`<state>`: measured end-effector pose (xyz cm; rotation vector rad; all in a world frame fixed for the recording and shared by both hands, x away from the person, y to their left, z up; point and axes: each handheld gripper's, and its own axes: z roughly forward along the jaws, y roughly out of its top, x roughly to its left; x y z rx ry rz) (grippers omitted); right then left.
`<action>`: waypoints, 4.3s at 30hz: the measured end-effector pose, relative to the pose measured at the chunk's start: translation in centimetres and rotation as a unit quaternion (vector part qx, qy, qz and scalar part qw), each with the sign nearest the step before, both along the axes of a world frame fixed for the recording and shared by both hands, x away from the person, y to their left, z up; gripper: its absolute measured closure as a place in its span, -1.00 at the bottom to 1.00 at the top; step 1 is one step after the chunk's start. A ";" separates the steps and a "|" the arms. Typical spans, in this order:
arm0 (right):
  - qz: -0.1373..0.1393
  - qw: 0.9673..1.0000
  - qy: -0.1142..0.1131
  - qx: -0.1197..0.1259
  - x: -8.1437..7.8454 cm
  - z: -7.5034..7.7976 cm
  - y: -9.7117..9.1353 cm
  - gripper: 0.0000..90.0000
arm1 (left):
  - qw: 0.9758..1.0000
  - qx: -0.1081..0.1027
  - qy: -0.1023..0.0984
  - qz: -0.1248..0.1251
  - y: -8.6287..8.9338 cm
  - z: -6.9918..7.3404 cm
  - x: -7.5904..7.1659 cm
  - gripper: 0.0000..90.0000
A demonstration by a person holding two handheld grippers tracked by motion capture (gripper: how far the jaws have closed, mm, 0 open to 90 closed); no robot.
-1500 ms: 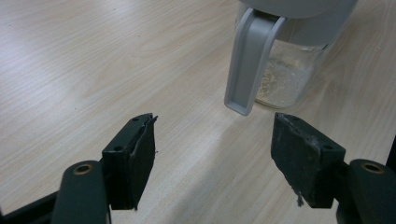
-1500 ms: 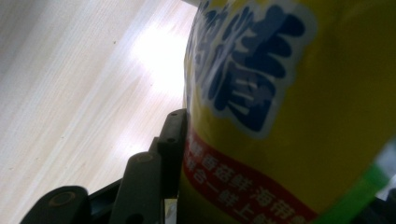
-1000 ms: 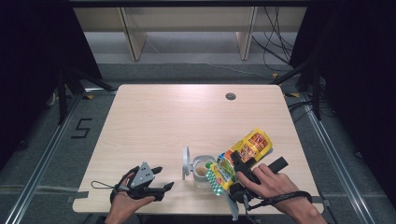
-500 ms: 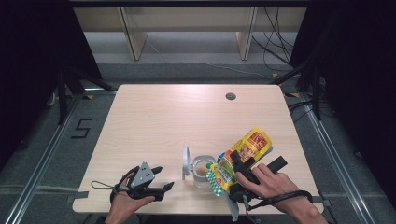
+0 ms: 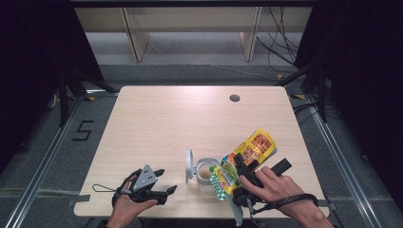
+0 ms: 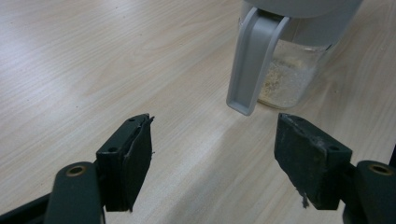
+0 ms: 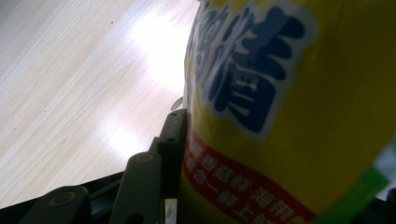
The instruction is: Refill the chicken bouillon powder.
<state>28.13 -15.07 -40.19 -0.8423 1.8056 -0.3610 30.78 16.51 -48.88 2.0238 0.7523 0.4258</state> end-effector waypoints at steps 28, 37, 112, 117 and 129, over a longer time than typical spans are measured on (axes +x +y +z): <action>0.010 1.000 -0.005 -0.014 -0.4 0.3 0.0 0.35 | 1.000 -0.004 0.009 0.006 -0.1 -0.1 -0.1 -0.39; 0.013 1.000 0.001 -0.018 -0.3 0.2 0.1 0.35 | 1.000 0.004 0.002 -0.002 0.0 -0.1 0.1 -0.39; 0.041 0.999 -0.010 -0.017 0.1 0.6 0.0 0.36 | 1.000 0.006 0.008 0.004 0.0 0.0 0.0 -0.39; 0.042 0.999 -0.010 -0.016 0.0 0.5 0.1 0.36 | 1.000 -0.014 0.011 0.006 -0.2 -0.1 -0.1 -0.39; 0.028 0.999 -0.007 -0.037 0.1 0.7 0.4 0.36 | 1.000 0.007 -0.001 -0.002 0.1 0.0 0.1 -0.39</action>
